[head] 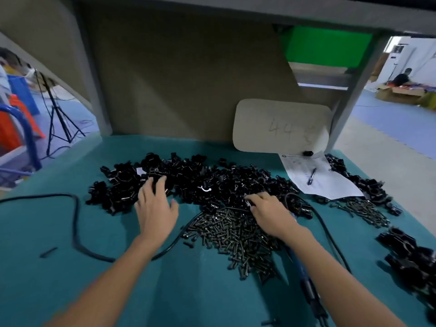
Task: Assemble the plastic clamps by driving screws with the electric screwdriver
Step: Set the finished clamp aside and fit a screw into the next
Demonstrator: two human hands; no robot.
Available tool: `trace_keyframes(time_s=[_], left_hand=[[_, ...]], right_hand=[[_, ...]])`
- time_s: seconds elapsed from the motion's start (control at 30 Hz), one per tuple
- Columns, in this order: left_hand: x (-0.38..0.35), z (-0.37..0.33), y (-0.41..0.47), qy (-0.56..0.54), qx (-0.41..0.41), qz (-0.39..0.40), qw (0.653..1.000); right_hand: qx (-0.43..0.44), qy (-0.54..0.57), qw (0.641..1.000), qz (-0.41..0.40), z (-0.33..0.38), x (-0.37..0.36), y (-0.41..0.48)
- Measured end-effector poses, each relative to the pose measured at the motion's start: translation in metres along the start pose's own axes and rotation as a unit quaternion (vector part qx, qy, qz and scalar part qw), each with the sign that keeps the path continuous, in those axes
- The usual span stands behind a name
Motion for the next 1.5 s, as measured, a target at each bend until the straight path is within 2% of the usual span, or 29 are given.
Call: trace_keyframes(time_s=[0.1,0.17,0.2,0.27,0.37,0.43,0.5,0.57,0.63,0.7,0.87,0.97,1.07,1.2,1.27,1.3,1.4,1.43,1.5], left_hand=[[-0.011,0.01,0.026,0.054,-0.003,0.088,0.995],[-0.027,0.01,0.032,0.07,-0.015,0.162,0.984],[-0.033,0.008,0.031,0.069,-0.025,0.175,0.982],[-0.038,0.002,0.029,0.059,-0.07,0.147,0.985],[-0.026,-0.001,0.032,0.077,-0.151,0.033,0.985],[-0.012,0.008,0.044,0.085,-0.136,-0.044,0.986],[-0.003,0.024,0.061,0.115,-0.086,-0.059,0.988],[-0.002,0.05,0.081,0.119,0.004,0.032,0.992],[-0.008,0.071,0.095,0.088,0.085,0.158,0.98],[-0.013,0.077,0.097,0.089,0.088,0.226,0.966],[-0.018,0.057,0.061,0.103,-0.041,0.17,0.979],[-0.014,0.039,0.043,0.049,-0.102,0.165,0.98],[-0.009,0.029,0.032,0.025,-0.067,0.168,0.983],[0.017,0.011,0.024,-0.08,-0.017,0.086,0.993],[0.03,-0.004,0.021,-0.168,-0.006,0.08,0.983],[0.034,-0.014,0.017,-0.245,0.019,0.092,0.965],[0.033,-0.043,-0.013,-0.471,0.145,0.127,0.861],[0.03,-0.05,-0.024,-0.514,0.178,0.139,0.827],[0.021,-0.06,-0.046,-0.574,0.223,0.174,0.768]], right_hand=[[-0.046,0.017,0.998,0.039,0.006,-0.017,0.021],[-0.069,0.028,0.997,0.033,0.009,-0.024,0.028],[-0.081,0.034,0.996,0.026,0.01,-0.025,0.031],[-0.097,0.039,0.994,0.012,0.011,-0.025,0.034],[-0.107,0.021,0.994,-0.032,0.012,-0.022,0.03],[-0.114,0.041,0.99,-0.067,0.011,-0.016,0.025],[-0.117,0.073,0.987,-0.087,0.009,-0.009,0.018],[-0.112,0.099,0.984,-0.1,0.007,-0.003,0.01],[-0.105,0.128,0.981,-0.102,0.005,0.0,0.0],[-0.09,0.16,0.979,-0.089,0.004,0.0,-0.007],[-0.08,0.243,0.961,-0.104,0.011,0.006,-0.011],[-0.08,0.291,0.947,-0.111,0.021,0.007,-0.014],[-0.072,0.328,0.937,-0.094,0.03,0.005,-0.024],[-0.071,0.366,0.921,-0.11,0.029,0.005,-0.044],[-0.113,0.441,0.886,-0.086,0.027,0.003,-0.054],[-0.138,0.507,0.848,-0.068,0.027,0.0,-0.06],[-0.154,0.71,0.687,-0.001,0.039,-0.011,-0.08],[-0.151,0.737,0.658,0.016,0.043,-0.016,-0.087],[-0.163,0.758,0.63,0.039,0.048,-0.029,-0.1]])
Point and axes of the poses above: each hand's wrist, its own y-axis towards the middle knuckle, its own x-axis out of the back of the hand, z = x × y, the point moved 5 cm from there along y, towards the middle knuckle, and after that the axes turned 7 degrees about -x, right-handed, at the moved point
